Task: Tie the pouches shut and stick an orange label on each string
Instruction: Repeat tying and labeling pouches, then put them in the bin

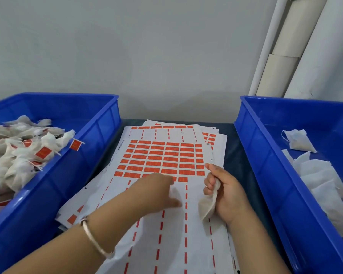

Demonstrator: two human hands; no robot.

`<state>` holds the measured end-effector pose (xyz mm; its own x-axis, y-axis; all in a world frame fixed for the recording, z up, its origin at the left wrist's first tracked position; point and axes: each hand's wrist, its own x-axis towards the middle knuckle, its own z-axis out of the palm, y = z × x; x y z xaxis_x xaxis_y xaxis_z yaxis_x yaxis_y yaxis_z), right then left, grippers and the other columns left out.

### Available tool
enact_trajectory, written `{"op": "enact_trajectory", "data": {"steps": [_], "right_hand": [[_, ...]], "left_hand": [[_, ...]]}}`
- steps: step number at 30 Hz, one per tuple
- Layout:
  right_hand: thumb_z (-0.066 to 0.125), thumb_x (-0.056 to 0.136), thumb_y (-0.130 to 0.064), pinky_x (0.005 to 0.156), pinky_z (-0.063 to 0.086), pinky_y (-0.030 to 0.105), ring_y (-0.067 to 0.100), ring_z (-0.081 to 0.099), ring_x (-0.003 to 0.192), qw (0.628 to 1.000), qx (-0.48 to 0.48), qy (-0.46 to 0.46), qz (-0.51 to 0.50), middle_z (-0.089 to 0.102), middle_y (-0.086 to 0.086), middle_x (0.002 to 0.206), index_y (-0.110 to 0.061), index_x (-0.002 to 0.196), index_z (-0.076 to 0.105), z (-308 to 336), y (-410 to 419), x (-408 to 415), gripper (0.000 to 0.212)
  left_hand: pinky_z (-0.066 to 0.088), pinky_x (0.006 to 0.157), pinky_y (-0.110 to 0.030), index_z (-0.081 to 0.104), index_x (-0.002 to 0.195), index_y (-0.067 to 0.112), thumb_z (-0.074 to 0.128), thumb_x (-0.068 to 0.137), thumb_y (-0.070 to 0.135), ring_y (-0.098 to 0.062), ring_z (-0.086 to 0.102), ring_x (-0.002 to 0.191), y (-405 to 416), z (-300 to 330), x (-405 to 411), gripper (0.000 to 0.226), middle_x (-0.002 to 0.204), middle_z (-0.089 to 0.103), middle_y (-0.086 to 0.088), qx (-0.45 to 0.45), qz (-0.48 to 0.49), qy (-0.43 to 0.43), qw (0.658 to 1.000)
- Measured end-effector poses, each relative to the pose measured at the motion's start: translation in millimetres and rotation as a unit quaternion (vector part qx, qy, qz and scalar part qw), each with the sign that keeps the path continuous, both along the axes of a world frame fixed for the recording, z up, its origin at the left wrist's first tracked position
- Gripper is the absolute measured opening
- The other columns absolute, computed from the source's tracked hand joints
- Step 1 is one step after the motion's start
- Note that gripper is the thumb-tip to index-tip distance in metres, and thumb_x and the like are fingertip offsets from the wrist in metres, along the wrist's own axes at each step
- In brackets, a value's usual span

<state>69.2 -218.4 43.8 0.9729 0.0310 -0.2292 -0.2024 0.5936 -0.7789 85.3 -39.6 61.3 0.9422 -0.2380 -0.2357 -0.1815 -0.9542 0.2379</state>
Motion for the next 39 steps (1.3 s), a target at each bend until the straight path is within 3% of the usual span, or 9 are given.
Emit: {"op": "enact_trajectory", "data": {"steps": [5,9,18,23,29,39], "right_hand": [[0.063,0.086,-0.020,0.042,0.038,0.019,0.008,0.042,0.042,1.000,-0.015,-0.005,-0.013,0.053,0.001,0.053,-0.011,0.109,0.068,-5.9,3.4,1.2,0.025],[0.068,0.075,-0.023,0.040,0.037,0.019,0.008,0.040,0.041,1.000,-0.020,-0.008,-0.013,0.049,0.002,0.052,-0.011,0.099,0.071,-7.3,5.1,2.7,0.027],[0.069,0.069,-0.029,0.041,0.039,0.019,0.008,0.041,0.041,0.998,-0.055,-0.007,-0.003,0.048,0.002,0.052,-0.019,0.077,0.078,-11.0,8.5,3.8,0.016],[0.068,0.069,-0.029,0.041,0.038,0.019,0.009,0.039,0.042,0.997,-0.073,-0.009,-0.005,0.047,0.002,0.051,-0.019,0.076,0.078,-9.6,10.7,3.0,0.016],[0.069,0.068,-0.030,0.041,0.038,0.019,0.010,0.038,0.042,0.996,-0.090,-0.010,-0.002,0.046,0.003,0.052,-0.018,0.080,0.078,-8.2,11.4,1.5,0.019],[0.068,0.070,-0.028,0.041,0.040,0.020,0.010,0.040,0.040,0.996,-0.092,-0.003,-0.003,0.048,0.004,0.051,-0.018,0.079,0.078,-8.2,11.2,0.2,0.017]], "left_hand": [[0.043,0.088,-0.026,0.042,0.135,0.031,0.061,0.081,0.053,-0.014,0.050,0.119,-26.6,-24.8,21.6,0.061,0.139,0.046,0.010,-0.138,0.044,-0.070,0.987],[0.026,0.110,-0.043,0.034,0.142,0.032,0.048,0.085,0.061,-0.018,0.027,0.139,-29.5,-45.0,27.6,0.066,0.151,0.029,0.013,-0.125,0.047,-0.081,0.988],[0.016,0.112,-0.040,0.031,0.144,0.033,0.044,0.088,0.059,-0.016,0.016,0.143,-24.3,-51.6,23.5,0.063,0.152,0.023,0.014,-0.098,0.017,-0.096,0.990],[0.016,0.112,-0.035,0.039,0.140,0.032,0.043,0.091,0.055,-0.013,0.021,0.141,-24.2,-46.7,22.1,0.055,0.149,0.030,0.013,-0.096,-0.004,-0.109,0.989],[0.032,0.107,-0.039,0.053,0.129,0.035,0.052,0.087,0.053,-0.020,0.039,0.133,-21.6,-45.0,18.6,0.045,0.146,0.039,0.010,-0.134,0.033,-0.100,0.985],[0.028,0.110,-0.037,0.051,0.132,0.033,0.049,0.090,0.050,-0.015,0.033,0.137,-22.3,-38.6,22.3,0.045,0.146,0.037,0.011,-0.095,0.004,-0.087,0.992]]}}
